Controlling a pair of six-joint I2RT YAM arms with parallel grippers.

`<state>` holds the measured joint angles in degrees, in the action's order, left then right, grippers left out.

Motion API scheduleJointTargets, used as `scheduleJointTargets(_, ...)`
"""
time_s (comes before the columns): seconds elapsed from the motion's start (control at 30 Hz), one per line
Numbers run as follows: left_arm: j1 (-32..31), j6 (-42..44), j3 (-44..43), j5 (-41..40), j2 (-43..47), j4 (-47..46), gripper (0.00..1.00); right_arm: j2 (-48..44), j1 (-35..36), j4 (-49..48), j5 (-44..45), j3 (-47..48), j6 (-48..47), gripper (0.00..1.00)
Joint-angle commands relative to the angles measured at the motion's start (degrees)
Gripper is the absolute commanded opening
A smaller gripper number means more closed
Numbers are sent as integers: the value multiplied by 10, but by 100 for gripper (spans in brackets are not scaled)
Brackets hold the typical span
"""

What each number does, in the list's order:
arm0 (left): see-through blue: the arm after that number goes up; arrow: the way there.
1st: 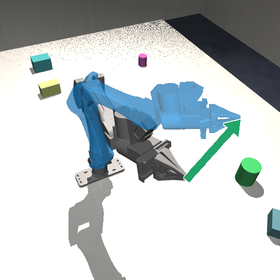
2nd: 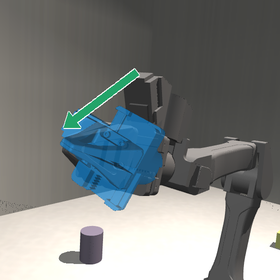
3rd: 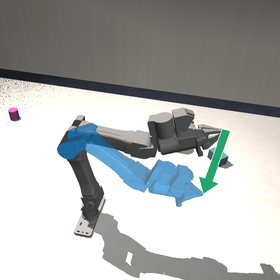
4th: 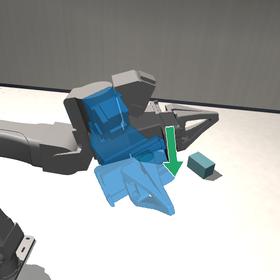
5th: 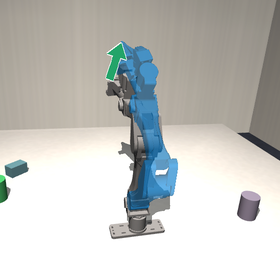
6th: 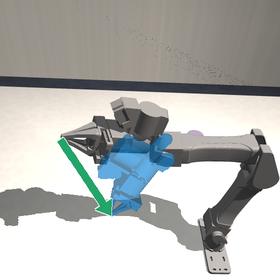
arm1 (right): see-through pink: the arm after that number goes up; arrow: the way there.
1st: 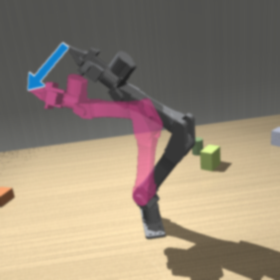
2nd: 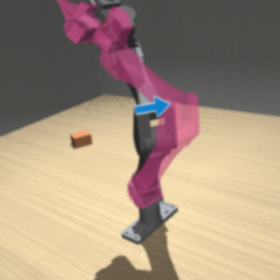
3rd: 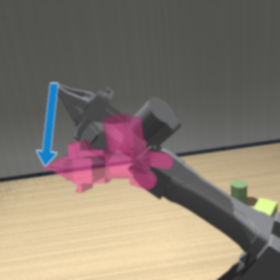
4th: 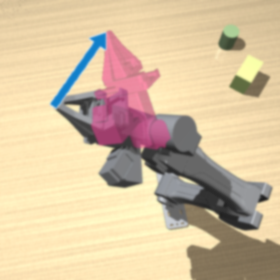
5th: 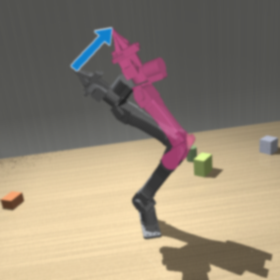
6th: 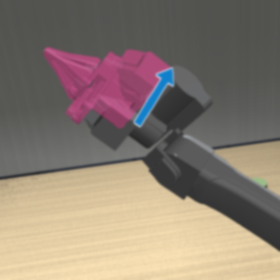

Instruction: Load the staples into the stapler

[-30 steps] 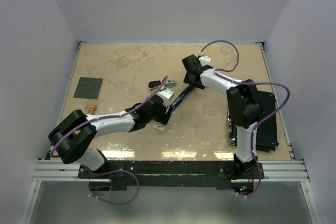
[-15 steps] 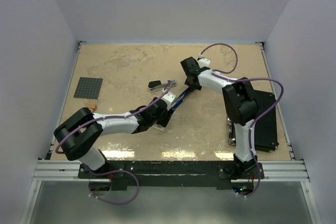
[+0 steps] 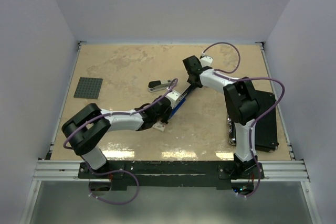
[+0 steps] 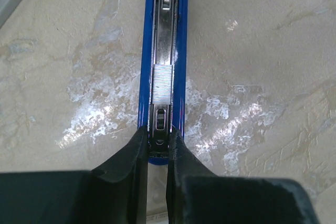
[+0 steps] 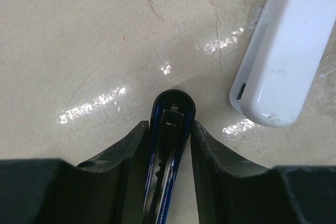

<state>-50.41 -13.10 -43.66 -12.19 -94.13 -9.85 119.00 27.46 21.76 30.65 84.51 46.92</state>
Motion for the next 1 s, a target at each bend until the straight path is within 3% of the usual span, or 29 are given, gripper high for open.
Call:
scheduleJointTargets(0.0, 3, -10, -24, 3, -18, -28, 1, -33, 4, 17, 16, -9, -1, 8)
scheduleJointTargets(0.13, 2, -22, -27, 12, -26, -36, 0, -75, 13, 22, 13, -29, 5, 6)
scheduleJointTargets(0.43, 3, -46, -28, 20, -39, -54, 0, -183, 65, 25, 24, -96, 28, 12)
scheduleJointTargets(0.63, 3, -61, -21, 22, -36, -71, 0, -259, 115, 2, -2, -155, 47, 20)
scheduleJointTargets(0.97, 3, -93, 23, 16, -12, -127, 3, -356, 172, -69, -47, -268, 50, 45)
